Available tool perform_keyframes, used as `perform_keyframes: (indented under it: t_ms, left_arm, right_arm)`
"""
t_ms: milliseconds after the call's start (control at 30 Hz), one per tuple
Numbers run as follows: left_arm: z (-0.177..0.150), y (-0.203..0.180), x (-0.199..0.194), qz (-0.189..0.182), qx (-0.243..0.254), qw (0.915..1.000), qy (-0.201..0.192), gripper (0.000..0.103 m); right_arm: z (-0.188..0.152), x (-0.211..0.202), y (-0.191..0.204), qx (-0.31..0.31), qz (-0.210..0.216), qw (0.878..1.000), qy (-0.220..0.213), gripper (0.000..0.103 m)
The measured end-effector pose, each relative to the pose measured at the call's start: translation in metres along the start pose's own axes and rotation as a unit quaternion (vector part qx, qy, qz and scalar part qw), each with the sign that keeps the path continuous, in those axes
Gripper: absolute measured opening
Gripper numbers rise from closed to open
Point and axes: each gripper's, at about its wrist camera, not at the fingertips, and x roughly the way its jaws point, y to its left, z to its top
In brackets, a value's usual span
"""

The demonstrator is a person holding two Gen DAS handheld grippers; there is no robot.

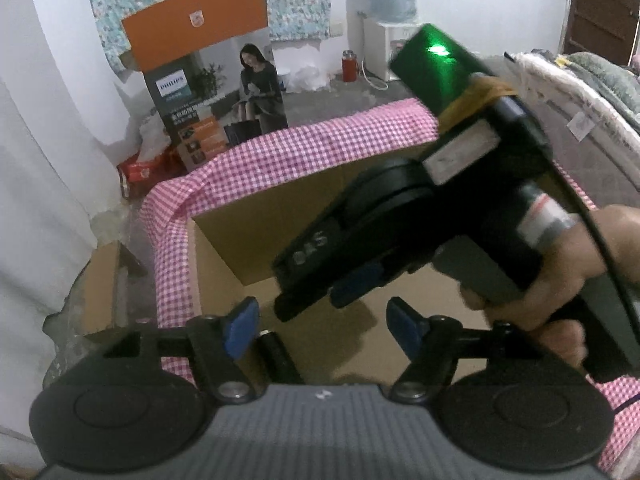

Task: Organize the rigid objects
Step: 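Carry the black cylinder into the cardboard box and open the right tool, then return the right tool and grasp the lime-green glue stick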

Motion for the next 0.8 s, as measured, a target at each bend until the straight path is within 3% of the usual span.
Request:
perform_keyframes:
  t_ms: [200, 333, 567, 700, 800]
  left_arm:
    - [-0.007, -0.008, -0.031, -0.013, -0.003, 0.9993, -0.034, 0.079]
    - [-0.019, -0.019, -0.062, -0.024, 0.001, 0.9977, -0.064, 0.083]
    - [-0.052, -0.049, -0.111, -0.061, 0.013, 0.9926, -0.105, 0.086]
    - [-0.08, -0.075, -0.121, -0.102, 0.028, 0.9887, -0.106, 0.087]
    - [-0.101, -0.094, -0.118, -0.147, 0.037, 0.9848, -0.085, 0.087]
  right_arm:
    - [-0.03, -0.054, -0.001, -0.008, 0.01, 0.999, -0.048, 0.048]
    - [-0.07, -0.106, -0.001, -0.023, 0.027, 0.995, -0.097, 0.048]
    - [-0.18, -0.193, -0.012, -0.046, 0.046, 0.98, -0.187, 0.048]
    - [-0.244, -0.208, -0.03, -0.042, 0.023, 0.975, -0.219, 0.048]
    - [-0.28, -0.194, -0.046, -0.03, -0.002, 0.975, -0.221, 0.046]
